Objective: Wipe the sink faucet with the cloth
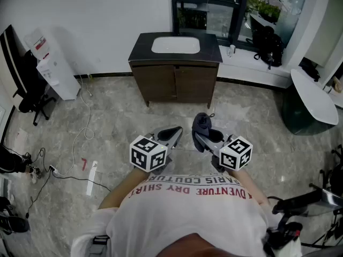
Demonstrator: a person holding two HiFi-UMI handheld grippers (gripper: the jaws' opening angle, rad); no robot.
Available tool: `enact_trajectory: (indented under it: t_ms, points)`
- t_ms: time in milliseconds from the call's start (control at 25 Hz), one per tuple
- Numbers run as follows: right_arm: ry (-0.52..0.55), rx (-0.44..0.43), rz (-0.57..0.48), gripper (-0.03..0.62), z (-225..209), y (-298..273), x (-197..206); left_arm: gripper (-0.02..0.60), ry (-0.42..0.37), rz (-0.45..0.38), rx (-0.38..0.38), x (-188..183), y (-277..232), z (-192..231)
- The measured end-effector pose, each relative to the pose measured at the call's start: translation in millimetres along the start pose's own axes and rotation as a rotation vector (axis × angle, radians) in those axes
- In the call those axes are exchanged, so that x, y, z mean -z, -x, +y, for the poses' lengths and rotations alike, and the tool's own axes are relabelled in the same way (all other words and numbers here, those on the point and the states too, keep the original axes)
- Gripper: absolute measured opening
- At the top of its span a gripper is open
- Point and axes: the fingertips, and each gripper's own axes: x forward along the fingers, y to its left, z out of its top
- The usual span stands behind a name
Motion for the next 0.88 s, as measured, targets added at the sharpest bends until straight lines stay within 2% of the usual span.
enact_trajectory:
  t_ms: [440,640,880]
  points:
    - [-0.006,-0.007,-0.004,0.081,-16,20,0,0.0,-0.003,0.011,0.004,0,-22,-19]
    - [-0.036,-0.022,-0.01,0.081,-31,30,2,0.002,-0.001,0.009,0.012,-1,-41,-25]
    - [-0.023,-0.039,-0.004,0.081,-50,42,8,0.002,0.001,-0.002,0.037,5,-72,-35]
